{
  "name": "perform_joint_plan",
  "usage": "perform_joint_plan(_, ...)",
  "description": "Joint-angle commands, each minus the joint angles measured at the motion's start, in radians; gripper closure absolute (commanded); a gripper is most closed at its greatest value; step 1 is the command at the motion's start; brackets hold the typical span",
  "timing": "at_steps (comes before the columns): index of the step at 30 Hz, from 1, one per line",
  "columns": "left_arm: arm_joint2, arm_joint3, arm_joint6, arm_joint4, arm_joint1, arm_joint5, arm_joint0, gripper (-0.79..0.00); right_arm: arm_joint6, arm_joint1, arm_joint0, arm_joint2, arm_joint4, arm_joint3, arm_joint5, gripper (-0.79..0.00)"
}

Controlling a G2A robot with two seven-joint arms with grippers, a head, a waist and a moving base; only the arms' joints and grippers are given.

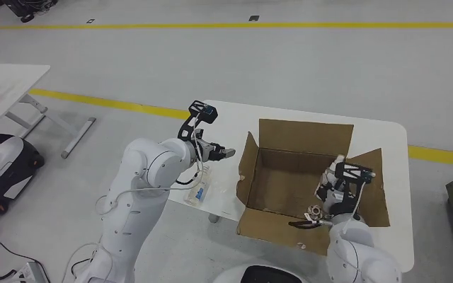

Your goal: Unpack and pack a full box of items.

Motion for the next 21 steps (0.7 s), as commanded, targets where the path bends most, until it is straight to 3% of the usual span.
perform_joint_plan(1, 0.0, 0.0, 0.0, 0.0, 0.0, 0.0, 0.0, -0.785, 0.003, 0.009, -0.064, 0.042, 0.021, -0.044, -0.067, 0.0)
perform_joint_plan(12, 0.0, 0.0, 0.0, 0.0, 0.0, 0.0, 0.0, -0.785, 0.003, 0.009, -0.064, 0.042, 0.021, -0.044, -0.067, 0.0)
perform_joint_plan(15, 0.0, 0.0, 0.0, 0.0, 0.0, 0.0, 0.0, -0.785, -0.045, 0.008, -0.075, 0.04, 0.038, -0.057, -0.097, 0.0)
perform_joint_plan(21, 0.0, 0.0, 0.0, 0.0, 0.0, 0.0, 0.0, -0.785, -0.084, 0.018, -0.112, 0.159, 0.067, -0.215, -0.16, 0.0)
